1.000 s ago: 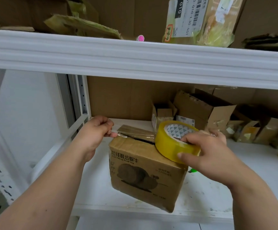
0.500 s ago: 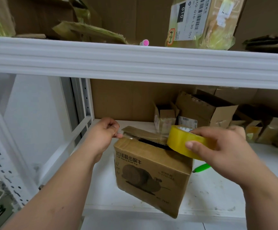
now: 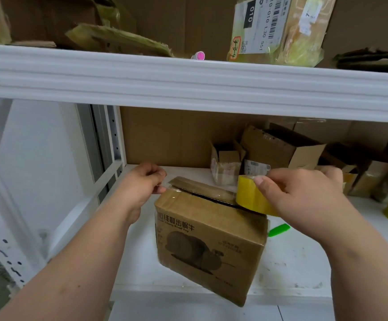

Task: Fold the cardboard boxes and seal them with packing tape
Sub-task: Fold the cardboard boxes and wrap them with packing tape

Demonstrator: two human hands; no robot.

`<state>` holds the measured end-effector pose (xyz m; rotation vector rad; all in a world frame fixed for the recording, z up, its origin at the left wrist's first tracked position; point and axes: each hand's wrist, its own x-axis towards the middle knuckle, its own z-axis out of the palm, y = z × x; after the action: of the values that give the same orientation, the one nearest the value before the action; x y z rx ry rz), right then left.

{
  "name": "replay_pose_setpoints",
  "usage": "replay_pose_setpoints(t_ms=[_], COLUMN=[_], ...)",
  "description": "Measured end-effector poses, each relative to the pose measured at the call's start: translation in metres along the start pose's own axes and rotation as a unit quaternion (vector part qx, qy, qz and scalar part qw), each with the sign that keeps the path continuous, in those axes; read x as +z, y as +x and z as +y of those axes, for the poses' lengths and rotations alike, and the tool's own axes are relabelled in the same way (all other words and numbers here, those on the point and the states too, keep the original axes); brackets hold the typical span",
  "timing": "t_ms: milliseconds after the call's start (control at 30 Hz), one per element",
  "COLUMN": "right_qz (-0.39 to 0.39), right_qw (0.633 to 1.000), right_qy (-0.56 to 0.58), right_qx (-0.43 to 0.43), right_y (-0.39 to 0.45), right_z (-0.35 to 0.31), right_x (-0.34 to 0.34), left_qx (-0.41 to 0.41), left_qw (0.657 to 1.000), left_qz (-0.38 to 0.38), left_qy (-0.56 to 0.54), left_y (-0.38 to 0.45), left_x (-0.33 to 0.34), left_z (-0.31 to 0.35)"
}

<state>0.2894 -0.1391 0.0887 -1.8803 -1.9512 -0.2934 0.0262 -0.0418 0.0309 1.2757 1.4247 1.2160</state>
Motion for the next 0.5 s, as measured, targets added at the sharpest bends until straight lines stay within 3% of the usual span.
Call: replay_pose_setpoints(t_ms=[133, 333, 500], right_qz=[-0.018, -0.014, -0.009], right_qw=[0.999, 0.999, 0.999], right_qy=[-0.016, -0.025, -0.03], right_qx=[0.021, 0.031, 0.04], right_y=[0.0, 0.0, -0.005], right_z=[0.0, -0.003, -0.006], right_x=[0.003, 0.005, 0.01], left_qx=[-0.037, -0.097, -0.077], left_qw=[0.999, 0.988, 0.994], left_qz=[-0.003, -0.071, -0.073], left_qy=[-0.026, -0.097, -0.026], left_y=[0.005, 0.007, -0.001], left_x=[-0.002, -0.006, -0.005], left_z=[0.001, 0.008, 0.013])
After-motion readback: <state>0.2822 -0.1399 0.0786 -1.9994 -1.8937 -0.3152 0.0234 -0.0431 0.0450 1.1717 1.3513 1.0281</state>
